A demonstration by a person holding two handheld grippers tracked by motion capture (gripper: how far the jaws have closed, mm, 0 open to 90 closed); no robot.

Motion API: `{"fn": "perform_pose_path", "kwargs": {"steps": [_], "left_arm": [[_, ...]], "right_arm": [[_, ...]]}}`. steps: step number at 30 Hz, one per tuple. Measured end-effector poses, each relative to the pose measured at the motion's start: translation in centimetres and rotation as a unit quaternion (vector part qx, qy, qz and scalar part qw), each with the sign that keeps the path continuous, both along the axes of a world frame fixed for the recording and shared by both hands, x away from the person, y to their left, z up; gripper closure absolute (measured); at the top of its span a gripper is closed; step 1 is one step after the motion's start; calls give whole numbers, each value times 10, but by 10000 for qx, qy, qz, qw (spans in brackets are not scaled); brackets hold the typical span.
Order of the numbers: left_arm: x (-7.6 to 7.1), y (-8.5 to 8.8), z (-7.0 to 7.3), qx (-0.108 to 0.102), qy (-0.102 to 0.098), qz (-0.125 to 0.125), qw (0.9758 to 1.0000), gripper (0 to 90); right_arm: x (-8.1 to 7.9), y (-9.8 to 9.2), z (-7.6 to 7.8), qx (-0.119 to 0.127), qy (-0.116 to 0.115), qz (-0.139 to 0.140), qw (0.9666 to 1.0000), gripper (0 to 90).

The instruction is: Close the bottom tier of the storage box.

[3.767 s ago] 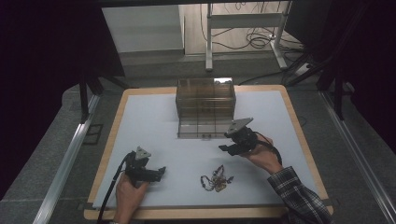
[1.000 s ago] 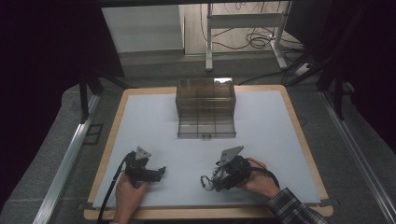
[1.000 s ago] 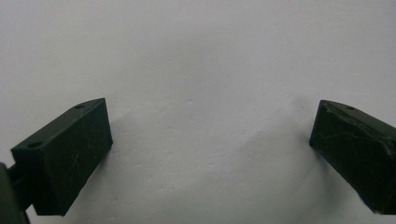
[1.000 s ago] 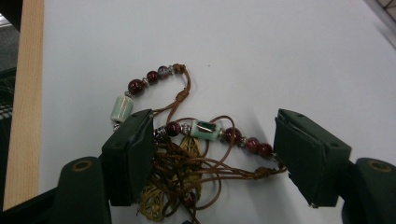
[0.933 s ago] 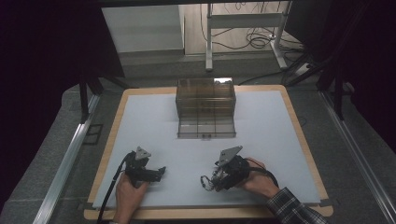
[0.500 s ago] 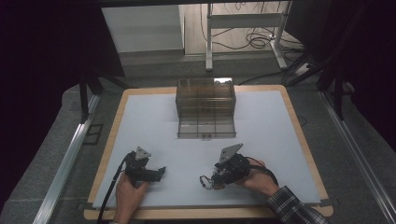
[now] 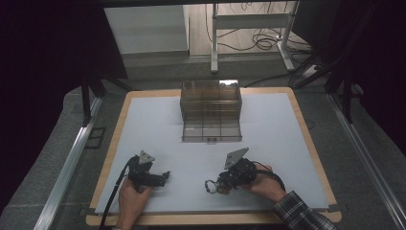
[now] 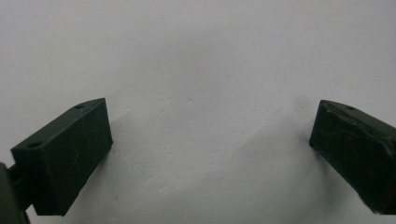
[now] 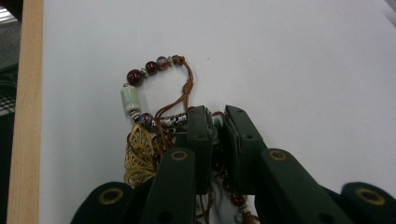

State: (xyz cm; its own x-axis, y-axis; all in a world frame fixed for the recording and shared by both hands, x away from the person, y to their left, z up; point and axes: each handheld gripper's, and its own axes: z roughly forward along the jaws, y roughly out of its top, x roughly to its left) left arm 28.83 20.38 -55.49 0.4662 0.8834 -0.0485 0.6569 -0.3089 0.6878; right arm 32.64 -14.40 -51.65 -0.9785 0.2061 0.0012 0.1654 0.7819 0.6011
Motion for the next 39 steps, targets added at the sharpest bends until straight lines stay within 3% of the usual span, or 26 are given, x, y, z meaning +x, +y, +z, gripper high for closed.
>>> {"fn": "perform_pose_path", "kwargs": {"steps": [21,25,32,35,39], "left_arm": [[0,0,0,6,4,-4,10000,0],[0,0,0,-30,-11,24,10000,0],[0,0,0,-2,1,0,10000,0],[0,0,0,-3,1,0,10000,0],[0,0,0,-5,-1,2,10000,0]], "right_arm": [[6,-8,21,505,-155,-274,9982,810],[6,-9,22,504,-161,-295,9982,811],[8,-7,9,204,-93,-269,9994,804],[7,-7,5,214,49,-188,9996,637],[4,-5,1,125,105,-109,9998,513]]}}
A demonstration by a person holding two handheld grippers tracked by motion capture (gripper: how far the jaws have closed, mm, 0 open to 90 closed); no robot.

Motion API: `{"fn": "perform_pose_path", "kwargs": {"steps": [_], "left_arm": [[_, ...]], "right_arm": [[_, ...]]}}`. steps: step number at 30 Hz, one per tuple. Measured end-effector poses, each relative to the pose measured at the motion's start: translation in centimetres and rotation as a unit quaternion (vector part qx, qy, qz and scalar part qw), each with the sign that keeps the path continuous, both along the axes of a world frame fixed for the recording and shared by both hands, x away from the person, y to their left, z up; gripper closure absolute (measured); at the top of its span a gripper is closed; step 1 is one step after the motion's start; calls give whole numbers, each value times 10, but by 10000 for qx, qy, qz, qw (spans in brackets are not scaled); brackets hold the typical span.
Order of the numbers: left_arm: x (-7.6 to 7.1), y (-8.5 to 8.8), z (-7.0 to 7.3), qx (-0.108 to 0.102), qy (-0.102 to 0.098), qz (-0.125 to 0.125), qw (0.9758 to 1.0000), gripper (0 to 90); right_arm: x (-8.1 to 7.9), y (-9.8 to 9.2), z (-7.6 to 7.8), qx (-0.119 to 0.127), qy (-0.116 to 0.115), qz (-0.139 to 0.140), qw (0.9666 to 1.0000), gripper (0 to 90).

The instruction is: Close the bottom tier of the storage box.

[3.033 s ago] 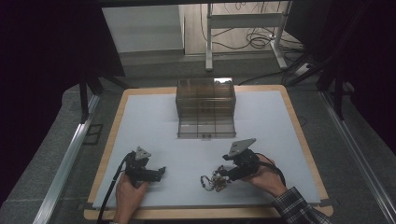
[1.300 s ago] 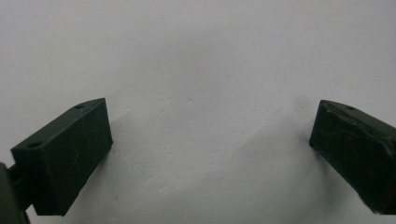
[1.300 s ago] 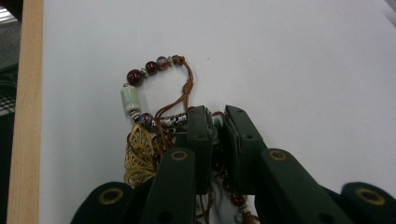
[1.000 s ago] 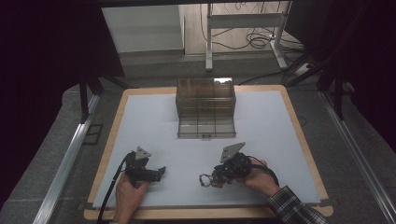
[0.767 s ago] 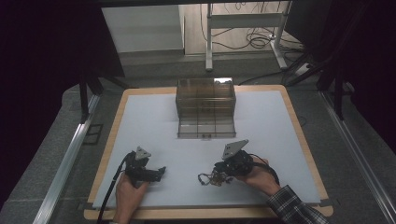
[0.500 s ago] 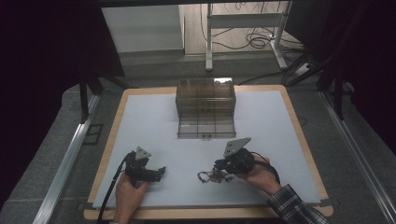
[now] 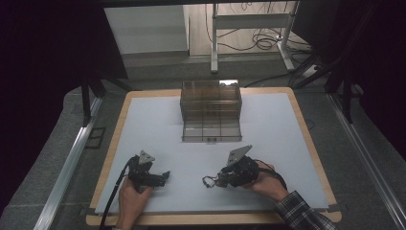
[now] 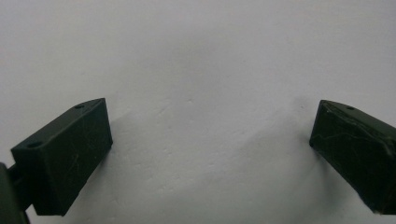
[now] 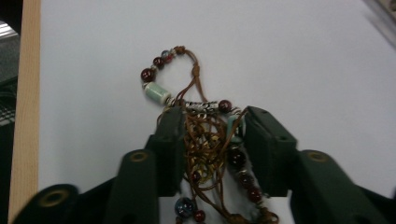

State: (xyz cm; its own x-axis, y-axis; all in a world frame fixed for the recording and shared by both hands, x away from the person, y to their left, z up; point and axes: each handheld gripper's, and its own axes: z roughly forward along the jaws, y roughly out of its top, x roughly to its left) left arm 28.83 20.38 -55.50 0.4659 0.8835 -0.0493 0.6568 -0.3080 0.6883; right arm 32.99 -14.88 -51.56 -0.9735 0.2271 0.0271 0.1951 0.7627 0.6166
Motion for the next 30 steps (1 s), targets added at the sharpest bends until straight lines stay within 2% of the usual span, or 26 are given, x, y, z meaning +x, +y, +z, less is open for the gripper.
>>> {"fn": "perform_pose_path", "kwargs": {"steps": [2,5,8,10,11,12,16,19,30], "left_arm": [[0,0,0,0,0,0,10000,0],[0,0,0,3,0,-2,10000,0],[0,0,0,13,4,-8,10000,0],[0,0,0,5,0,-2,10000,0],[0,0,0,14,4,-9,10000,0],[0,0,0,2,1,0,10000,0],[0,0,0,6,0,-1,10000,0],[0,0,0,2,1,-1,10000,0],[0,0,0,25,11,-18,10000,0]], "right_arm": [[-1,1,-2,-60,50,62,10000,485],[-2,3,-3,-125,-12,108,9999,483],[-3,2,-2,-130,-55,5,9999,619],[-2,2,-1,-119,-44,-13,9999,641],[-2,1,0,-120,-86,-40,9999,746],[-4,0,0,-240,-303,-54,9992,777],[-5,1,1,-302,-377,-51,9988,801],[-5,0,2,-255,-340,-108,9990,807],[1,-6,16,226,-332,-315,9987,809]]}}
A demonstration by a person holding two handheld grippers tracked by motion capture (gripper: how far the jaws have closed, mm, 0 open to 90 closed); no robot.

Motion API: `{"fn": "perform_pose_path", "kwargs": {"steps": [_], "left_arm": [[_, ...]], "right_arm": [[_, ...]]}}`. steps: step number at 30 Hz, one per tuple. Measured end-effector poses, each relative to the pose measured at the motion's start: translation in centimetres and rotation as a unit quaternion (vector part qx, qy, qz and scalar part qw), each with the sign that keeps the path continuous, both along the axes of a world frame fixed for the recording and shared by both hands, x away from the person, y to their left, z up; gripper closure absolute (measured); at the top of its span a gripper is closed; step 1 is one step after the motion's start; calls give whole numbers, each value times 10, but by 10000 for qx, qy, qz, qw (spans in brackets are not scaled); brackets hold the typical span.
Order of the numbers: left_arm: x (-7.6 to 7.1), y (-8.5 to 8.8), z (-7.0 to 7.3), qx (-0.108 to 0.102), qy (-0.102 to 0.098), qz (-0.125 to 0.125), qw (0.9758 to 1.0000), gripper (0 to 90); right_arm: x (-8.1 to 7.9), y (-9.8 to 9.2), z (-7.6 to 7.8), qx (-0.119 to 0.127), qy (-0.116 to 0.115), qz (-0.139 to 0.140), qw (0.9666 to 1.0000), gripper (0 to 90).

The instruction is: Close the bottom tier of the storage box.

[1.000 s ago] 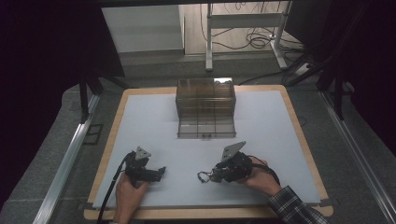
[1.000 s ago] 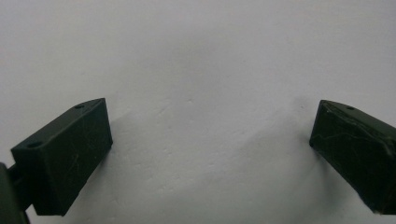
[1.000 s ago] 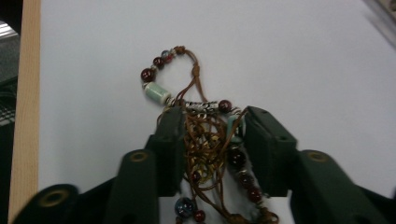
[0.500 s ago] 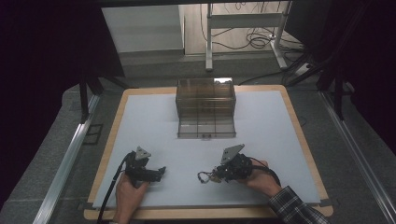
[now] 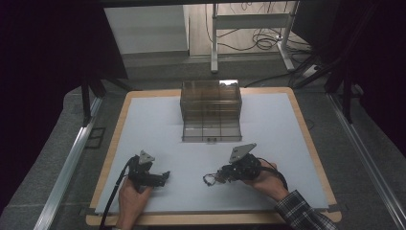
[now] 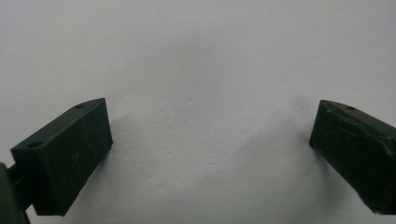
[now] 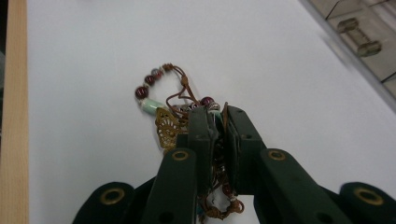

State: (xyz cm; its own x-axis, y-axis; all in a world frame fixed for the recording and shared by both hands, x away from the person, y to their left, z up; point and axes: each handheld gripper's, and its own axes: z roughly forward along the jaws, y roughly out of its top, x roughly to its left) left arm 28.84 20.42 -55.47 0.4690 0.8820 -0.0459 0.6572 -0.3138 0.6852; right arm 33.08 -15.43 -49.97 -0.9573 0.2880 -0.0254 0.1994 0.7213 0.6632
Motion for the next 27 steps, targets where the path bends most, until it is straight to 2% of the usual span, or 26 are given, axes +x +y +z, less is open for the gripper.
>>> {"fn": "perform_pose_path", "kwargs": {"steps": [15,27], "left_arm": [[0,0,0,-18,-3,11,10000,0],[0,0,0,-21,-4,16,10000,0]], "right_arm": [[6,-4,18,452,-149,-144,9988,809],[13,-9,29,598,-323,-340,9971,808]]}}
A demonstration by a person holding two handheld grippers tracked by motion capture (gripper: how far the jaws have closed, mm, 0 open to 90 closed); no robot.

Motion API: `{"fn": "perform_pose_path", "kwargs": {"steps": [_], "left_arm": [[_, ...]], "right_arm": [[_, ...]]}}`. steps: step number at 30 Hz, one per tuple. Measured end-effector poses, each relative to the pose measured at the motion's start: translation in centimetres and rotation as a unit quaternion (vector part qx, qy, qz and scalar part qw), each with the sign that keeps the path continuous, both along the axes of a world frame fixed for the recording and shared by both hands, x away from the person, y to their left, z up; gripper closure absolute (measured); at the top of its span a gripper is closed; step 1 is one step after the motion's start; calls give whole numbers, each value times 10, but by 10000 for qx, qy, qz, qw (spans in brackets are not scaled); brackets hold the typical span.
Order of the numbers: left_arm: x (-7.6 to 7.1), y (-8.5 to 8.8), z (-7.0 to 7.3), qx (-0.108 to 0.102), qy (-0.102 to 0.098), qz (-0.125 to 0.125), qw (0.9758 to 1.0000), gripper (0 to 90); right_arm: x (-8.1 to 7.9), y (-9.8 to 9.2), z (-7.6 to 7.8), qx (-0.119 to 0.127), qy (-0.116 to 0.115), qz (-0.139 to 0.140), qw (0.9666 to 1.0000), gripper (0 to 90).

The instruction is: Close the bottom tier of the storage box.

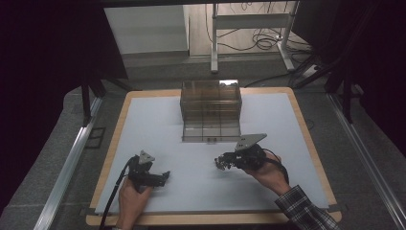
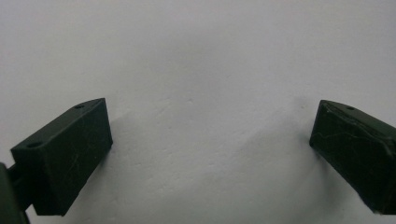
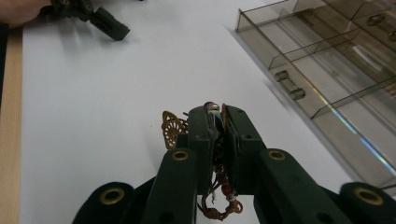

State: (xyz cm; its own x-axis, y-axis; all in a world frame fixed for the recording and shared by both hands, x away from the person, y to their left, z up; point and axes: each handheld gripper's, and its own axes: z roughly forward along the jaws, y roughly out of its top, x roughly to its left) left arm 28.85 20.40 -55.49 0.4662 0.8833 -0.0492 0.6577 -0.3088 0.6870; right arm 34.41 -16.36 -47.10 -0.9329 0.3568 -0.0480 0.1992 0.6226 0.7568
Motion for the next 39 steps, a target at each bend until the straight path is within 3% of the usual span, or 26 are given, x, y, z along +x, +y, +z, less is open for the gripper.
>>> {"fn": "perform_pose_path", "kwargs": {"steps": [10,39], "left_arm": [[0,0,0,-10,-13,10,10000,0],[0,0,0,11,-5,-8,10000,0]], "right_arm": [[6,-1,9,76,-129,-101,9998,808],[34,8,20,250,-212,-371,9988,808]]}}
